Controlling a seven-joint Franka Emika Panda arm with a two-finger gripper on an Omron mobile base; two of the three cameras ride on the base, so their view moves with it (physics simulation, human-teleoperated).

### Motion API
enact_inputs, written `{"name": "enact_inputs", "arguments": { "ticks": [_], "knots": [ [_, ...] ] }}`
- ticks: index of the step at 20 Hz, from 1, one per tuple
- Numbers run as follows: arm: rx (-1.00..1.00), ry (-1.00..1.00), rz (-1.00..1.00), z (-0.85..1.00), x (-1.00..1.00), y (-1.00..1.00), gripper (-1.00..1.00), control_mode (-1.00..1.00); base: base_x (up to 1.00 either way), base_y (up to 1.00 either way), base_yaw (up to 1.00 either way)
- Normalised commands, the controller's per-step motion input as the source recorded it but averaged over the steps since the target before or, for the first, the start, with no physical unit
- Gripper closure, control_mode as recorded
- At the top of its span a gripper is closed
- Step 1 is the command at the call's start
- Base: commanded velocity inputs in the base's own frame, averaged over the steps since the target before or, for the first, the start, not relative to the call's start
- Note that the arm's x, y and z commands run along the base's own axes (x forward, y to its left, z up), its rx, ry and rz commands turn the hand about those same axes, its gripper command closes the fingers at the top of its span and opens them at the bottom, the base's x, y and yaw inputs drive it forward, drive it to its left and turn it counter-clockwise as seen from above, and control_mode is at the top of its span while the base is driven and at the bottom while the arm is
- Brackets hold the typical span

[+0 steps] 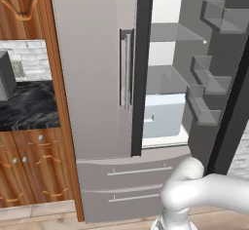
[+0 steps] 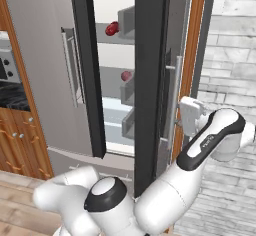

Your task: Place the mango in the correct fridge rack based on whether it is a fruit or vegetable. Finally, close the fridge door.

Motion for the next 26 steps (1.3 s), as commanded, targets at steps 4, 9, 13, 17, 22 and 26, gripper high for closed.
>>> {"name": "enact_inputs", "arguments": {
  "ticks": [4, 9, 13, 17, 22, 26],
  "knots": [
    [0.0, 0.0, 0.17, 0.0, -0.01, 0.94, -1.0, -1.0, 0.0, 0.0, 0.0],
    [0.0, -0.01, -0.13, 0.09, 0.0, 1.0, -1.0, -1.0, 0.0, 0.0, 0.0],
    [-0.01, 0.0, -0.38, 0.0, 0.14, 0.98, -1.0, -1.0, 0.0, 0.0, 0.0],
    [-0.04, 0.0, -0.44, 0.0, 0.53, 0.8, -1.0, -1.0, 0.0, 0.0, 0.0],
    [-0.05, 0.04, -0.45, 0.05, 0.66, 0.63, -1.0, -1.0, 0.0, 0.0, 0.0],
    [-0.01, 0.1, -0.39, 0.28, 0.74, 0.26, -1.0, -1.0, 0.0, 0.0, 0.0]
  ]
}}
